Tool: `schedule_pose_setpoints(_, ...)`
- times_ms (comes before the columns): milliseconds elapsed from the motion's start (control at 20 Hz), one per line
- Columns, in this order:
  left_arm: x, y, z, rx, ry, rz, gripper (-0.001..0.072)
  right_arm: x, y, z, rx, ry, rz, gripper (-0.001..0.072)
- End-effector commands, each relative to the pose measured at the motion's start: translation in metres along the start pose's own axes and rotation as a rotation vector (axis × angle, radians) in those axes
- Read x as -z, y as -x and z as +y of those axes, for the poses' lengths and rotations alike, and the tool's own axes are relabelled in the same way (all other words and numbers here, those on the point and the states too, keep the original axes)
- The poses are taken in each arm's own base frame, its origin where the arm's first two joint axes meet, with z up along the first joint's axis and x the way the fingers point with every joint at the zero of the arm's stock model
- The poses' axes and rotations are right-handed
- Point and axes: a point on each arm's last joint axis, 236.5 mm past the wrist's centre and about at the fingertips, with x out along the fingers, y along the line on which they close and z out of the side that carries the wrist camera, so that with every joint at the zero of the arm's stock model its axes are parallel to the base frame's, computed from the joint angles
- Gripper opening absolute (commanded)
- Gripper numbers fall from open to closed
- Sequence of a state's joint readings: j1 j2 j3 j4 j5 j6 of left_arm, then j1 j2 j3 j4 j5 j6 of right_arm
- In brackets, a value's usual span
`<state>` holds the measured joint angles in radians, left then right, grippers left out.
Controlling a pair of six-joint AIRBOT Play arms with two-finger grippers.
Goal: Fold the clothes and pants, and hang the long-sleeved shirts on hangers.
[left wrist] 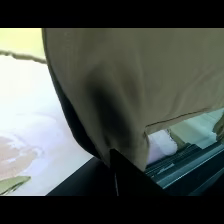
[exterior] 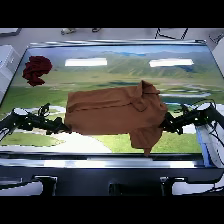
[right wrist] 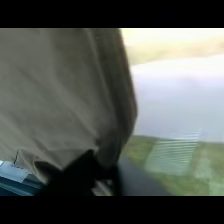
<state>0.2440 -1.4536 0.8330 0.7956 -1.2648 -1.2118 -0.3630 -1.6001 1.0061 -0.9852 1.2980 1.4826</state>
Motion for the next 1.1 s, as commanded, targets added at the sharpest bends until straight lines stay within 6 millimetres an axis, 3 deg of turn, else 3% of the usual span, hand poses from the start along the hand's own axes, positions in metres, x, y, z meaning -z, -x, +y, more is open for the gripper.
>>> schedule_pose_setpoints(0,-0.006,0.013,-0.011,0.002,-0.032,-0.038,0.0021,0.008,0.007,0.026,-0.095,0.074,0.042,0.0045)
schedule_pose_setpoints(100,-0.035,0.05,-0.036,-0.002,-0.105,-0.164,0.002,-0.002,0.044,0.051,-0.107,0.197,-0.029,0.0044)
schedule_pose_setpoints(150,-0.054,0.081,-0.059,-0.008,-0.177,-0.265,0.002,-0.016,0.078,0.074,-0.104,0.271,-0.135,0.0044)
schedule_pose_setpoints(200,-0.073,0.123,-0.089,-0.023,-0.272,-0.397,0.002,-0.029,0.12,0.102,-0.106,0.364,-0.267,0.0044)
schedule_pose_setpoints(250,-0.09,0.182,-0.132,-0.041,-0.387,-0.582,0.0021,-0.036,0.179,0.139,-0.103,0.485,-0.443,0.0044)
schedule_pose_setpoints(300,-0.094,0.247,-0.18,-0.056,-0.499,-0.779,0.0021,-0.033,0.241,0.177,-0.097,0.604,-0.631,0.0044)
schedule_pose_setpoints(350,-0.083,0.321,-0.234,-0.069,-0.619,-1.006,0.0021,-0.015,0.314,0.218,-0.084,0.731,-0.858,0.0044)
schedule_pose_setpoints(400,-0.058,0.387,-0.279,-0.086,-0.718,-1.209,0.0021,0.014,0.381,0.249,-0.053,0.835,-1.081,0.0045)
schedule_pose_setpoints(450,-0.021,0.446,-0.318,-0.118,-0.809,-1.398,0.0021,0.057,0.447,0.272,-0.015,0.91,-1.307,0.0045)
schedule_pose_setpoints(500,0.017,0.483,-0.343,-0.153,-0.876,-1.522,0.0021,0.102,0.491,0.283,0.024,0.952,-1.469,0.0045)
schedule_pose_setpoints(550,0.053,0.503,-0.361,-0.177,-0.93,-1.598,0.0021,0.147,0.52,0.286,0.056,0.975,-1.592,0.0045)
schedule_pose_setpoints(600,0.082,0.509,-0.372,-0.18,-0.965,-1.635,0.0021,0.182,0.533,0.283,0.076,0.978,-1.665,0.0045)
schedule_pose_setpoints(750,0.142,0.513,-0.39,-0.169,-1.03,-1.699,0.0021,0.261,0.549,0.269,0.129,0.971,-1.79,0.0045)
schedule_pose_setpoints(900,0.175,0.52,-0.4,-0.154,-1.063,-1.77,0.0021,0.307,0.561,0.257,0.143,0.94,-1.887,0.0044)
schedule_pose_setpoints(1050,0.188,0.52,-0.403,-0.124,-1.054,-1.778,0.0021,0.319,0.565,0.249,0.172,0.922,-1.923,0.0044)
